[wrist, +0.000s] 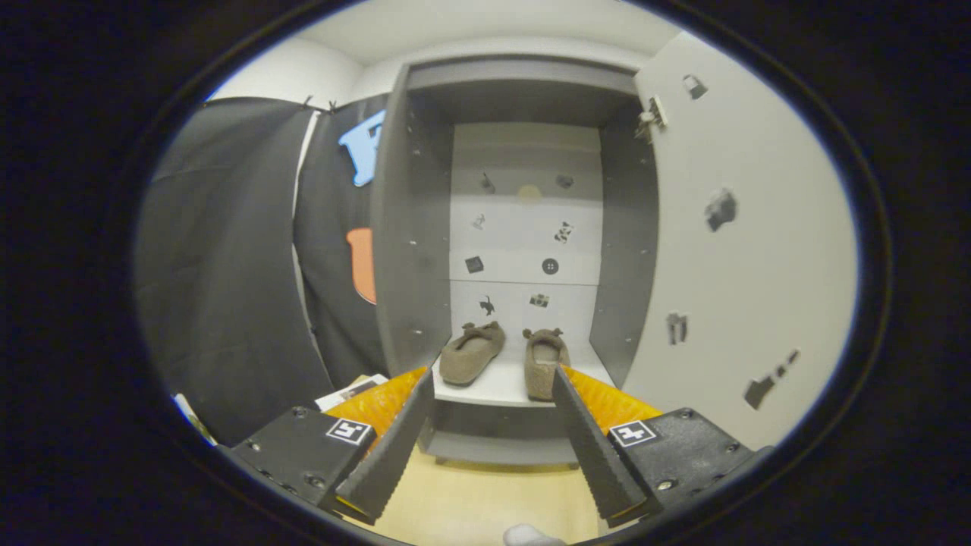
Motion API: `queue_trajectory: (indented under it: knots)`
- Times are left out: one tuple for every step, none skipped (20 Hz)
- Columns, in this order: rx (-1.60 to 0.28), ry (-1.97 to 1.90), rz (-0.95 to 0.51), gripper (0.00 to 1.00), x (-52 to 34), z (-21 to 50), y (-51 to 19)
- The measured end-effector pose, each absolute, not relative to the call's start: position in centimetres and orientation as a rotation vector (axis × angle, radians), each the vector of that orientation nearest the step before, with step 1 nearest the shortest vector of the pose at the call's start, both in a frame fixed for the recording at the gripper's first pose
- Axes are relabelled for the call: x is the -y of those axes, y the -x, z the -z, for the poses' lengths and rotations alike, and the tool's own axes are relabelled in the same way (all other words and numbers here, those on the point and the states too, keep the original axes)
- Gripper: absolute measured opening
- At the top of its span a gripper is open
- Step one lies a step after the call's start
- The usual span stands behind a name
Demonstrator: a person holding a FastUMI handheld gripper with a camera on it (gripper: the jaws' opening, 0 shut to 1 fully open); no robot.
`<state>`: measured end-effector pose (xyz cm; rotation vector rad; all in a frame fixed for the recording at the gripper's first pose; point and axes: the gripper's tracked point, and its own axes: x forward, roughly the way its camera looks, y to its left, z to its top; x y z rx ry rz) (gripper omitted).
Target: Open the shoe cabinet door, grab the shoes and put them into the shoe cabinet, then close the shoe cabinet door.
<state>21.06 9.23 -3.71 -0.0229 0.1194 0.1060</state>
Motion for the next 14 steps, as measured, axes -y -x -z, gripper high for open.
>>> queue_trajectory:
  knots:
    - [-0.108,0.024,-0.112,0.99,-9.0,3.5,-18.7]
    - [-0.098,0.030,-0.120,0.99,-8.5,3.5,-16.5]
    - [-0.094,0.038,-0.118,0.99,-7.9,3.5,-14.2]
    - [-0.087,0.033,-0.123,0.99,-7.3,3.4,-12.1]
    - [-0.087,0.020,-0.133,0.99,-6.9,3.6,-10.0]
    - [-0.084,0.012,-0.135,0.99,-6.1,3.7,-8.3]
    - [-0.081,0.005,-0.126,0.99,-4.8,3.7,-7.0]
    - [-0.074,-0.005,-0.121,0.99,-3.4,3.5,-5.5]
    - [-0.076,-0.011,-0.119,0.99,-2.1,3.4,-4.2]
    - [-0.082,-0.016,-0.116,0.99,-0.6,3.4,-3.0]
    - [-0.081,-0.027,-0.108,0.99,1.1,3.1,-2.0]
    - [-0.073,-0.031,-0.091,0.99,3.2,2.8,-1.4]
    - [-0.058,-0.035,-0.067,0.99,5.6,2.5,-1.1]
    - [-0.046,-0.041,-0.045,0.99,7.9,2.1,-0.7]
